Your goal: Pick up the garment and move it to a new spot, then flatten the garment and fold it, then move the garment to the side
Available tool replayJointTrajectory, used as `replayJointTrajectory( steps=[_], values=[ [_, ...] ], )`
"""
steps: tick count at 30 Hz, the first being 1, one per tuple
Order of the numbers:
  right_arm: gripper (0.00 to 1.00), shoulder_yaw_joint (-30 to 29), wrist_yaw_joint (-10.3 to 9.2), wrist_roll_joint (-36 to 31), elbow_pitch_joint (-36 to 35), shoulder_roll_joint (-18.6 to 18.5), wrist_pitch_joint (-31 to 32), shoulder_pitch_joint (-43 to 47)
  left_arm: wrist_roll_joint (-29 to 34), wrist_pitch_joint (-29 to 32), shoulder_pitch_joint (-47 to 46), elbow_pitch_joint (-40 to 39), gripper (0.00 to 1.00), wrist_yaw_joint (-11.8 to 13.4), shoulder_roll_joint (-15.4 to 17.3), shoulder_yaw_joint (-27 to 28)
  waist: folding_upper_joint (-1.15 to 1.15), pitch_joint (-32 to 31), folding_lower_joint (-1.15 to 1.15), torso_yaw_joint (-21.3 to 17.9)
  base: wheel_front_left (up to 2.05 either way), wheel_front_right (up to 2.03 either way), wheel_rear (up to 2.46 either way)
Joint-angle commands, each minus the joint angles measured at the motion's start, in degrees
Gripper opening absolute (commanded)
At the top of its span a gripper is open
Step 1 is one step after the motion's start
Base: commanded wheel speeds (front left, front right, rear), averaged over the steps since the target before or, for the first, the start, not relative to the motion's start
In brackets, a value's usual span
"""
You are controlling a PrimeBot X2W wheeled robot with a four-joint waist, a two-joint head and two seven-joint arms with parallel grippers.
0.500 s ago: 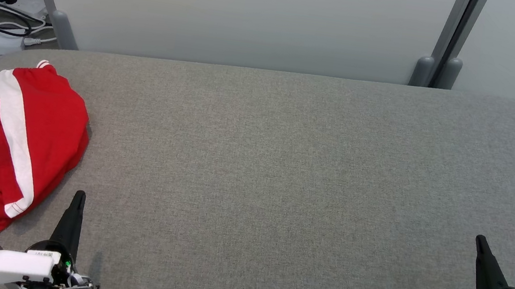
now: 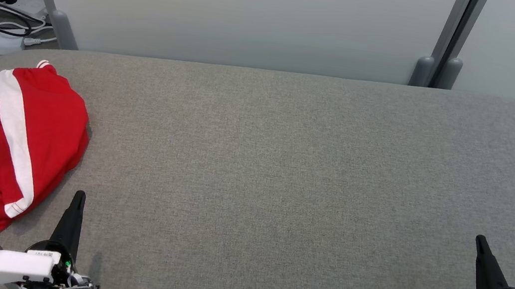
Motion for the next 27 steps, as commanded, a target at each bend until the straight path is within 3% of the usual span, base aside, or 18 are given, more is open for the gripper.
replayJointTrajectory(
  steps=[1,27],
  values=[
    [0.00,0.87,0.08,0.68,-1.74,-0.60,0.42,-0.90,-0.29,0.36,-3.34,-1.58,0.00,-0.47,1.07,1.60,0.00,0.00,0.00,0.00,0.00,0.00,0.00],
    [0.00,0.87,0.08,0.68,-1.74,-0.60,0.42,-0.90,-0.29,0.36,-3.34,-1.58,0.00,-0.47,1.07,1.60,0.00,0.00,0.00,0.00,0.00,0.00,0.00]
  ],
)
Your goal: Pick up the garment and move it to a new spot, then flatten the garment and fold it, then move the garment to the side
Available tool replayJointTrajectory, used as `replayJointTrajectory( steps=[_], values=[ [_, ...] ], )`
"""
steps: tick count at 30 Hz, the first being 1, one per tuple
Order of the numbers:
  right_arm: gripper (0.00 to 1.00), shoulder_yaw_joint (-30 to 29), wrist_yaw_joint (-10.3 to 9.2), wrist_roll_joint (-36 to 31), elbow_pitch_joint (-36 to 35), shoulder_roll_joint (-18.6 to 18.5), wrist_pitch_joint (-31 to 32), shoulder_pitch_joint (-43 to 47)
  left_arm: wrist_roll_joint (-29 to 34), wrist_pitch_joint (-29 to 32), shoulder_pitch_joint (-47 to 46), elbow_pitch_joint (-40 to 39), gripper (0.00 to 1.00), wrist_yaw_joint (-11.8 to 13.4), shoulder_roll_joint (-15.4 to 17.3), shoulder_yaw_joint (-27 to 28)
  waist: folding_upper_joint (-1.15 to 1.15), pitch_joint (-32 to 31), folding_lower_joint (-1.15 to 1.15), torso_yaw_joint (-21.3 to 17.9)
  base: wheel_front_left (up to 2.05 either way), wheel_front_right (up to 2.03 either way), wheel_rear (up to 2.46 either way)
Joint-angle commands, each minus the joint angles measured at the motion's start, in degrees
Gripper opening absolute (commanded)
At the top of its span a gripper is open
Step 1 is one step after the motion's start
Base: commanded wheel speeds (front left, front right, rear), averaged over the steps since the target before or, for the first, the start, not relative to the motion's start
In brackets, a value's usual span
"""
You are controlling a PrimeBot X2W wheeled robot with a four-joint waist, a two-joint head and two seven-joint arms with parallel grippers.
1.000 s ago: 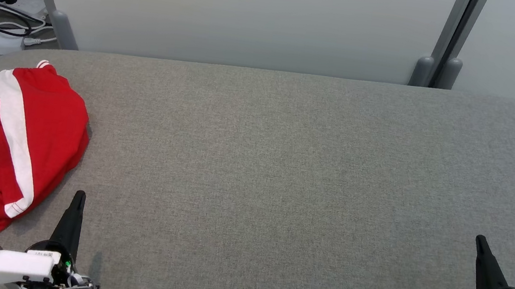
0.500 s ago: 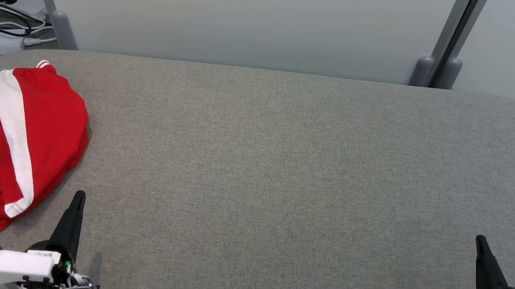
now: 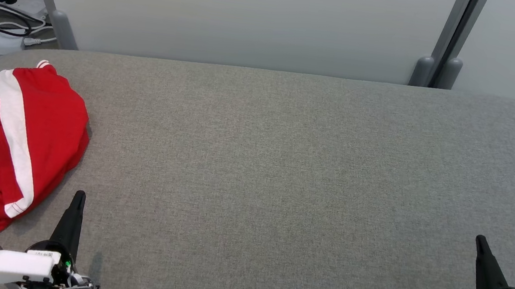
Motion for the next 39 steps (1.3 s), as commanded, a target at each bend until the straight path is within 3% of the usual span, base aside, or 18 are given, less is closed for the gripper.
replayJointTrajectory(
  steps=[1,39],
  values=[
    [0.00,0.87,0.08,0.68,-1.74,-0.60,0.42,-0.90,-0.29,0.36,-3.34,-1.58,0.00,-0.47,1.07,1.61,0.00,0.00,0.00,0.00,0.00,0.00,0.00],
    [0.00,0.87,0.08,0.68,-1.74,-0.60,0.41,-0.90,-0.30,0.36,-3.34,-1.58,0.00,-0.47,1.07,1.61,0.00,0.00,0.00,0.00,0.00,0.00,0.00]
  ],
)
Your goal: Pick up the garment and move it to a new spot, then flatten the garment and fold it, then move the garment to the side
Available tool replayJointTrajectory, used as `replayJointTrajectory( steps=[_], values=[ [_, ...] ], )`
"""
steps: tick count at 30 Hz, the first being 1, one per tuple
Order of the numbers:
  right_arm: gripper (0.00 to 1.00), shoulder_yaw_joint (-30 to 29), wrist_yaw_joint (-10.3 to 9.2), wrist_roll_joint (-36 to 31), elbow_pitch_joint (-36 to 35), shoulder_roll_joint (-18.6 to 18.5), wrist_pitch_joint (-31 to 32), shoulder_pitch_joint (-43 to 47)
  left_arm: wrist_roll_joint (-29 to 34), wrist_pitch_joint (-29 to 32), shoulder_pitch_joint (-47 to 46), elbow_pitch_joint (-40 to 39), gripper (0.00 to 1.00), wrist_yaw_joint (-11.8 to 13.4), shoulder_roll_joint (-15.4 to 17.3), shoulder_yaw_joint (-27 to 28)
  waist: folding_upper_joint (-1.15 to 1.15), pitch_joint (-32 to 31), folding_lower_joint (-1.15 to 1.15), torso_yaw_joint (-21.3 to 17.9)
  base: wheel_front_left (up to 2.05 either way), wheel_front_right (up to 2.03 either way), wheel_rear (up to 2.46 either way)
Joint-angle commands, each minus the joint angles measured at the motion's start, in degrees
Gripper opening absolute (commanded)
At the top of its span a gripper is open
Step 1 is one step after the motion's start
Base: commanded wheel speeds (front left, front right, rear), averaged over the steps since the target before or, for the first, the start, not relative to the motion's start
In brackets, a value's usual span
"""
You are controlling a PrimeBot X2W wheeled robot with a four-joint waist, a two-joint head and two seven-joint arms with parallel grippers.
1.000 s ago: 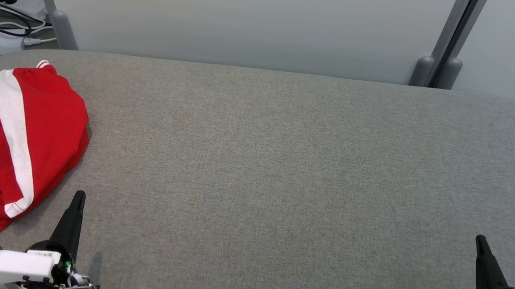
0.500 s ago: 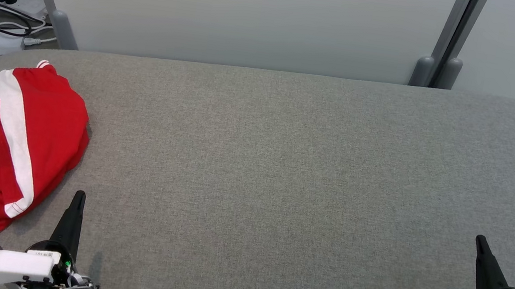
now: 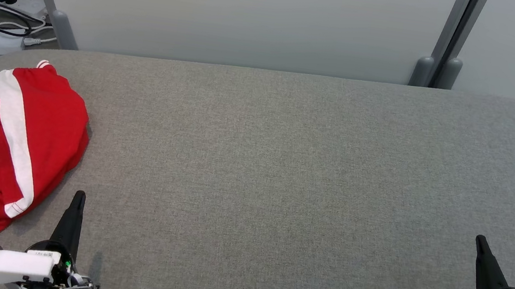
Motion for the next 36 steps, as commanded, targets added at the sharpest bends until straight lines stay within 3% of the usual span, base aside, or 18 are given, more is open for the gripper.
replayJointTrajectory(
  steps=[1,36],
  values=[
    [0.00,0.87,0.08,0.67,-1.74,-0.60,0.41,-0.90,-0.30,0.36,-3.34,-1.58,0.00,-0.47,1.07,1.61,0.00,0.00,0.00,0.00,0.00,0.00,0.00],
    [0.00,0.88,0.08,0.67,-1.74,-0.60,0.41,-0.89,-0.30,0.36,-3.34,-1.58,0.00,-0.47,1.07,1.61,0.00,0.00,0.00,0.00,0.00,0.00,0.00]
  ],
)
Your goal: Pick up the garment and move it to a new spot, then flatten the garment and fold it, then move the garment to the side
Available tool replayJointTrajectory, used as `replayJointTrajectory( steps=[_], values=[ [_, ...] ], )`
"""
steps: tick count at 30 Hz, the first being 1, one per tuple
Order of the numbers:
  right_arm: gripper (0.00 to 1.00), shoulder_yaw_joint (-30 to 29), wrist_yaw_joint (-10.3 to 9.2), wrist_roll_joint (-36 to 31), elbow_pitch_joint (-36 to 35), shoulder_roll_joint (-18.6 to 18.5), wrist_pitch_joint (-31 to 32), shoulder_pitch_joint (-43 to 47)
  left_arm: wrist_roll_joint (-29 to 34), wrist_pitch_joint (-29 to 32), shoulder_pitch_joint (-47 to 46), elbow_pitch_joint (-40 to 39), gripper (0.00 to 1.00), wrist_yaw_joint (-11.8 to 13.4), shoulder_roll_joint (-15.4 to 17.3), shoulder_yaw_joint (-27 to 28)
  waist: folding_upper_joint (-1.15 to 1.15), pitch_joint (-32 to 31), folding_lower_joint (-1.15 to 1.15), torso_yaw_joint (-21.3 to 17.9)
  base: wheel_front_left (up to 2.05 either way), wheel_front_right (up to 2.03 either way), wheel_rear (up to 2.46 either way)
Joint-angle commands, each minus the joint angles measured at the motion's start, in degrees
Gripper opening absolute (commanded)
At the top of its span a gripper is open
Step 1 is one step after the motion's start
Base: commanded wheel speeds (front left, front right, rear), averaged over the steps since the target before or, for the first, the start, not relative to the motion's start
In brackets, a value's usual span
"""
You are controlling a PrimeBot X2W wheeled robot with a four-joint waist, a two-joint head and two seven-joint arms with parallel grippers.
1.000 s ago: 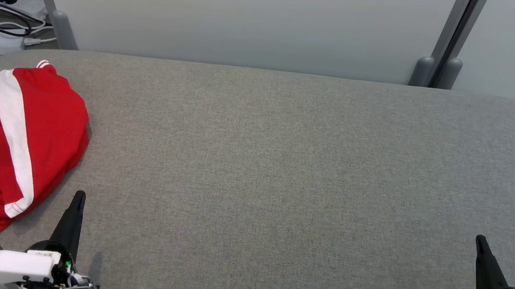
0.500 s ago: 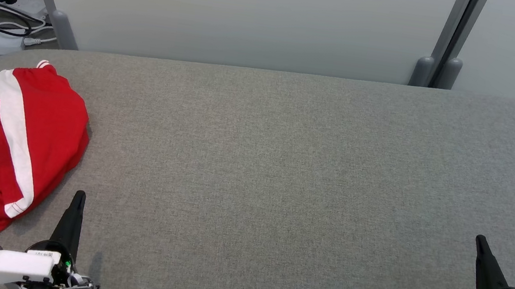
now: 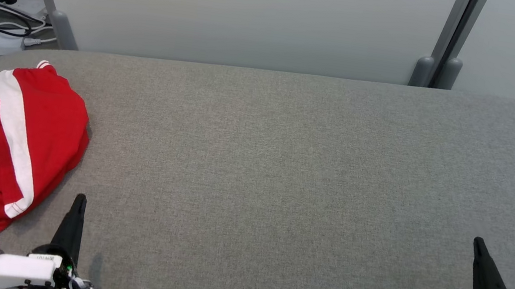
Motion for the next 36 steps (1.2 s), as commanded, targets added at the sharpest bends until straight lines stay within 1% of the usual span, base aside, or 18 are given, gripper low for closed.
replayJointTrajectory(
  steps=[1,4,7,8,10,14,21,27,36],
  values=[
    [1.00,0.01,0.00,-0.01,0.05,0.00,0.00,0.00,0.00,-0.01,0.00,0.05,1.00,0.00,-0.01,0.00,0.00,0.00,0.00,0.00,0.00,0.00,0.00],
    [1.00,0.41,0.00,-0.09,1.88,0.60,-0.03,0.81,0.02,-0.10,1.22,1.98,1.00,0.04,-0.85,-0.09,0.00,0.02,0.00,0.00,0.00,0.00,0.00],
    [1.00,0.67,0.00,-0.33,1.93,0.62,-0.15,0.56,0.16,-0.30,0.98,2.17,1.00,0.03,-0.91,-0.14,0.00,0.15,0.01,0.00,0.00,0.00,0.00],
    [1.00,0.93,0.00,-0.56,1.93,0.50,-0.32,0.22,0.31,-0.50,0.64,2.19,1.00,0.02,-0.84,-0.21,0.00,0.06,0.08,-0.01,0.00,0.00,0.00],
    [1.00,1.28,0.00,-0.86,1.98,0.34,-0.55,-0.06,0.54,-0.76,0.41,2.24,1.00,0.02,-0.73,-0.36,0.00,-0.13,0.13,-0.04,0.00,0.00,0.00],
    [1.00,2.18,0.01,-1.60,2.09,-0.14,-1.26,-0.61,1.29,-1.53,-0.02,2.32,1.00,0.00,-0.34,-0.95,0.00,-0.16,0.01,-0.08,0.00,0.00,0.00],
    [1.00,4.39,0.01,-3.67,2.83,-1.31,-2.94,-2.00,3.39,-3.08,-1.09,2.70,1.00,-0.03,0.65,-2.41,0.00,-0.22,0.00,-0.16,0.00,0.00,0.00],
    [1.00,5.76,0.01,-6.36,3.49,-2.18,-4.03,-3.33,7.23,-4.09,-1.85,2.88,1.00,-0.05,1.09,-2.55,0.00,-0.22,0.00,-0.28,0.00,0.00,0.00],
    [1.00,7.03,0.02,-12.45,4.16,-2.90,-5.55,-4.94,14.41,-5.61,-2.80,3.20,1.00,-0.09,1.51,-2.69,0.00,-0.11,0.00,-0.47,0.00,0.00,0.00]
  ],
)
